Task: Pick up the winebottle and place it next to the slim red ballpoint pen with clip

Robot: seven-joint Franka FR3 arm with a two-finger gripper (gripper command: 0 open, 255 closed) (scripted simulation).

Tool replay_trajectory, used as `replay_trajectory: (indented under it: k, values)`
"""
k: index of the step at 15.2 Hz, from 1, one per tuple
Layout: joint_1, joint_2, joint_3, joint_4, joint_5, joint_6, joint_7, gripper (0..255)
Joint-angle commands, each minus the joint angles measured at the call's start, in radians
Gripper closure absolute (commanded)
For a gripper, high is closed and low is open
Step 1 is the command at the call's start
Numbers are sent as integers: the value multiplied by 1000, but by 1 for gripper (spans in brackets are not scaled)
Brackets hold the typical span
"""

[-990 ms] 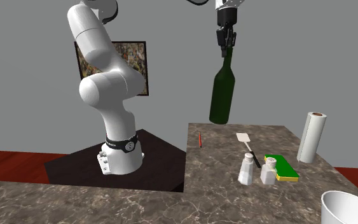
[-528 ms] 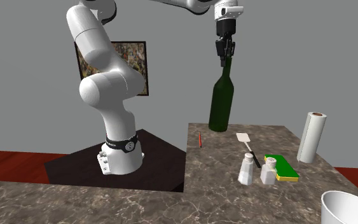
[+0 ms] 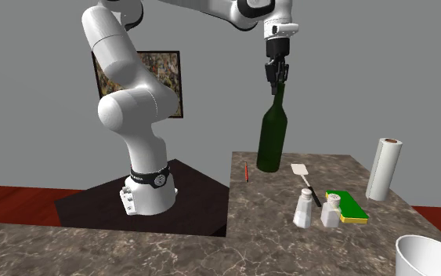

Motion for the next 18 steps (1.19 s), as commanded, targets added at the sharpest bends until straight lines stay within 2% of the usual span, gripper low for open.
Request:
replay_trajectory:
  k: [1,9,17,18]
  values:
    - [3,0,8,-29,5,30,2,255]
    - [3,21,43,-118,14,140,11,255]
    - [3,21,43,-118,14,140,11,255]
    - [3,21,43,-118,14,140,11,0]
